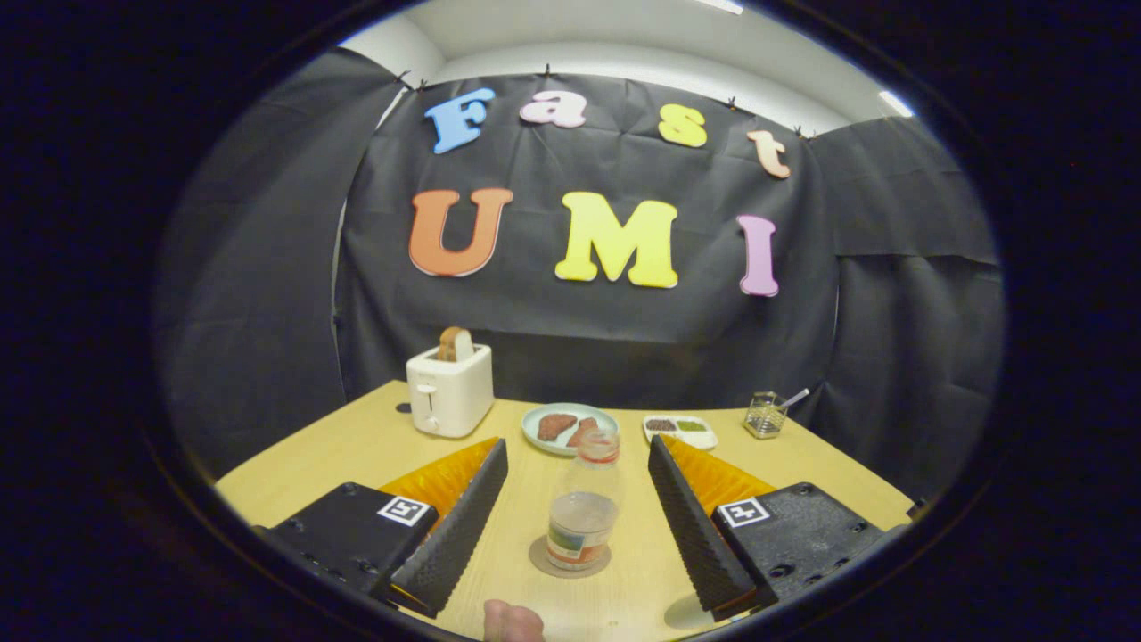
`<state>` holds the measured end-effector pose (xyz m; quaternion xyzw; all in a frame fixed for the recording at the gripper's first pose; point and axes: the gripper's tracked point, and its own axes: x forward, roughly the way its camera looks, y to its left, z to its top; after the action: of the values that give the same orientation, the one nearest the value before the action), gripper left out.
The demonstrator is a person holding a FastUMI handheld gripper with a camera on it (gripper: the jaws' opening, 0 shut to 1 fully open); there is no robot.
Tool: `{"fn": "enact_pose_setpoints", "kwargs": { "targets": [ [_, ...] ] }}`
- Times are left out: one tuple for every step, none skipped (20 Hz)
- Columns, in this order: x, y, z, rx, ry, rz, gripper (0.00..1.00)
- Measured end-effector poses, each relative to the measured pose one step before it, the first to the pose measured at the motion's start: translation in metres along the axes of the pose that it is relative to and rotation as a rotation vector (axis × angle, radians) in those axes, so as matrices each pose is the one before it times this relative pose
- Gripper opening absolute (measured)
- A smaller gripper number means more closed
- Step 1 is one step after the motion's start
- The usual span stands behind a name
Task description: Take the bottle from table, then pour the juice into the cup, finally place the bottle on the coaster
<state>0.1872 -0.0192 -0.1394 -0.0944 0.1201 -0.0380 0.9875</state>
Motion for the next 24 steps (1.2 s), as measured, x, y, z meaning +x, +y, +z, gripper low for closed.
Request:
{"fn": "enact_pose_setpoints", "kwargs": {
  "targets": [
    [-0.01604, -0.00881, 0.02076, 0.00517, -0.02281, -0.02100, 1.00],
    [-0.01410, -0.00584, 0.02108, 0.01642, -0.02097, -0.01486, 1.00],
    [-0.01566, -0.00553, 0.01891, 0.02266, -0.01647, -0.00371, 1.00],
    [-0.01566, -0.00368, 0.01802, 0.02490, -0.02236, 0.00252, 1.00],
    [-0.01290, -0.00524, 0.01566, 0.02066, -0.02415, 0.00134, 1.00],
    [-0.01376, -0.00782, 0.01471, 0.01220, -0.02436, 0.00159, 1.00],
    [-0.01593, -0.00841, 0.01327, 0.00723, -0.02194, 0.00243, 1.00],
    [-0.01177, -0.00439, 0.00870, 0.00560, -0.02336, 0.01019, 1.00],
    [-0.01363, -0.00237, 0.00979, 0.01043, -0.02123, 0.01610, 1.00],
    [-0.01293, -0.00305, 0.00702, 0.01228, -0.01970, 0.01055, 1.00],
    [-0.01337, -0.00036, 0.00566, 0.00278, -0.01212, 0.01288, 1.00],
    [-0.01085, 0.00057, 0.00322, -0.00451, -0.01487, 0.00957, 1.00],
    [-0.00966, 0.00023, 0.00271, -0.02199, -0.00064, 0.00641, 1.00],
    [-0.00920, -0.00100, -0.00219, -0.01984, 0.00787, -0.00100, 1.00],
    [-0.00875, 0.00176, 0.00002, -0.01433, 0.00532, 0.00341, 1.00],
    [-0.00551, 0.00349, 0.00263, -0.00926, 0.00035, -0.00050, 1.00],
    [-0.00580, 0.00244, 0.00115, -0.00871, 0.00698, -0.00053, 1.00],
    [-0.00690, 0.00360, -0.00155, -0.01427, 0.01143, 0.00071, 1.00],
    [-0.00509, 0.00456, -0.00028, -0.00713, 0.01445, 0.00274, 1.00],
    [-0.00494, 0.00449, -0.00123, -0.00299, 0.00324, 0.00782, 1.00],
    [-0.00326, 0.00567, 0.00413, 0.00169, -0.00939, 0.00730, 1.00],
    [-0.00259, 0.00416, 0.00310, 0.00049, -0.01010, 0.00796, 1.00],
    [-0.00242, 0.00441, -0.00058, -0.00663, -0.00185, 0.01055, 1.00],
    [-0.00153, 0.00111, -0.00347, -0.00781, 0.00499, 0.00179, 1.00]
  ]
}}
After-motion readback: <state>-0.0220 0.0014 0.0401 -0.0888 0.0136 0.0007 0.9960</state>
